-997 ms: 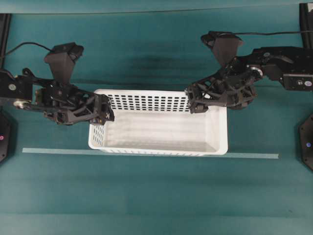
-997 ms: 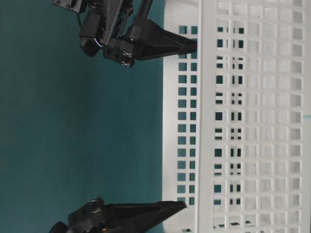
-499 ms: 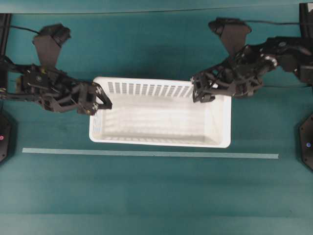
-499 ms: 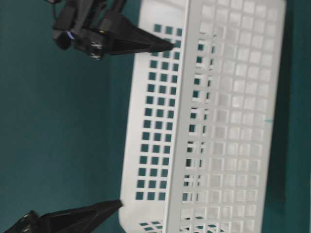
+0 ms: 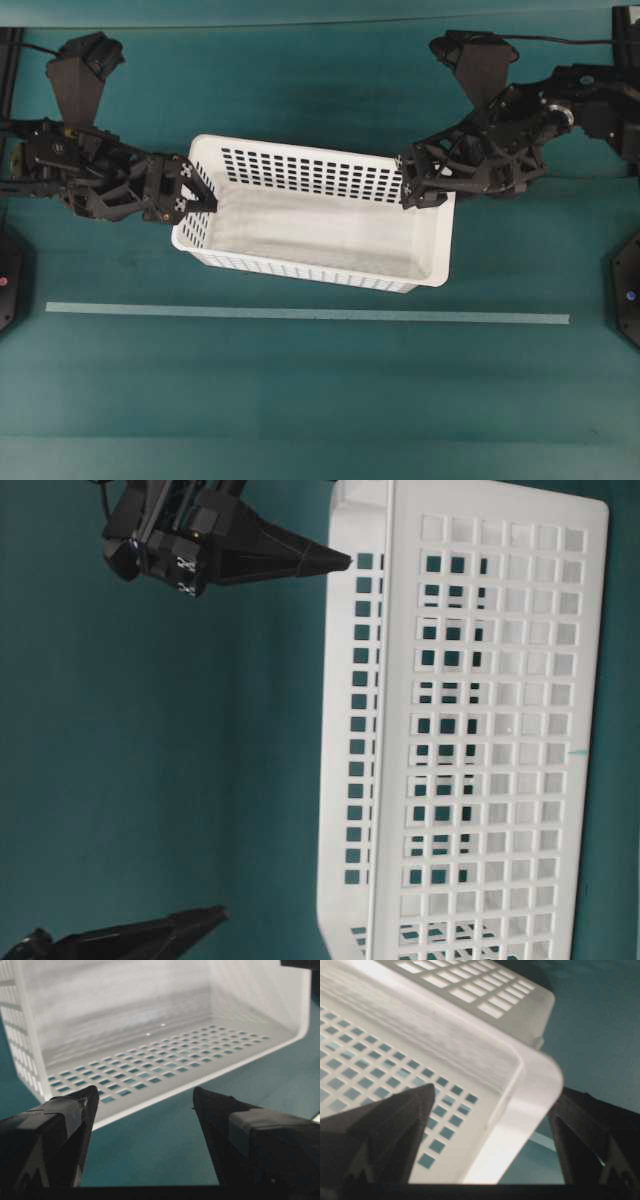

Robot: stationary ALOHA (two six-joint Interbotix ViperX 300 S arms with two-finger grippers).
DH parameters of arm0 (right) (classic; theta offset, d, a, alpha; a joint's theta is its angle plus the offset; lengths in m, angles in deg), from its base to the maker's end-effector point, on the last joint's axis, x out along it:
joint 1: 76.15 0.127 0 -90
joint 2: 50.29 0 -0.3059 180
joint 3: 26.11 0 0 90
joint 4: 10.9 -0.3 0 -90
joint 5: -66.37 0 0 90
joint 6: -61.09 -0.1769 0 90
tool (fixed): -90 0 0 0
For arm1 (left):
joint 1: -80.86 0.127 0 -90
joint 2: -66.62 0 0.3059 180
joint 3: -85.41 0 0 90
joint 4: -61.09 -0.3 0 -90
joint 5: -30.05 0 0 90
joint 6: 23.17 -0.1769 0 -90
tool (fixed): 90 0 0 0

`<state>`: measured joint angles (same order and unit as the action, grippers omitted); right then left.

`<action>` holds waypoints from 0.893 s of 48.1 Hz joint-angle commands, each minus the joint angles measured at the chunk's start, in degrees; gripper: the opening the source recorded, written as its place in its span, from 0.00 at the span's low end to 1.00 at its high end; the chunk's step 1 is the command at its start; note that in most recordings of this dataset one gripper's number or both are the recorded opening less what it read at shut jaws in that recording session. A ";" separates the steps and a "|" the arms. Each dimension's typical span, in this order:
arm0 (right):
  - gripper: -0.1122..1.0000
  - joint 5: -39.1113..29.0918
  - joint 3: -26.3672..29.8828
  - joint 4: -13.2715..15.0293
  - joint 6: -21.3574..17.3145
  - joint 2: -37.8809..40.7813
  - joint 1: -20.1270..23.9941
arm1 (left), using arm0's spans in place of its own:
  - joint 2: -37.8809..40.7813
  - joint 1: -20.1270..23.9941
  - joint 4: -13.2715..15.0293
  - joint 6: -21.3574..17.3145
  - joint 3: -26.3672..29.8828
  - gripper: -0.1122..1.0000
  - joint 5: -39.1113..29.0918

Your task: Lift the white basket with both hands.

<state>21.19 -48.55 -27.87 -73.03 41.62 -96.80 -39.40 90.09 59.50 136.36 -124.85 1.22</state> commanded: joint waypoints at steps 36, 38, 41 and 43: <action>0.89 -6.77 5.19 -0.53 7.38 -12.22 -0.26 | -23.47 -0.09 -0.18 -9.32 1.32 0.85 0.70; 0.89 -5.89 5.54 -0.62 8.53 -13.10 0.35 | -24.61 -0.09 -0.09 -10.20 1.23 0.85 0.88; 0.89 -3.69 5.98 -0.62 9.76 -14.41 1.32 | -26.10 -0.18 -0.18 -11.43 1.23 0.85 1.67; 0.89 -0.97 5.98 -0.62 10.63 -15.64 2.20 | -26.98 -0.09 -0.09 -11.95 1.23 0.85 2.20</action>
<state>16.80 -43.97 -28.22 -63.45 27.03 -95.92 -66.03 90.09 59.50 125.19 -124.58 2.19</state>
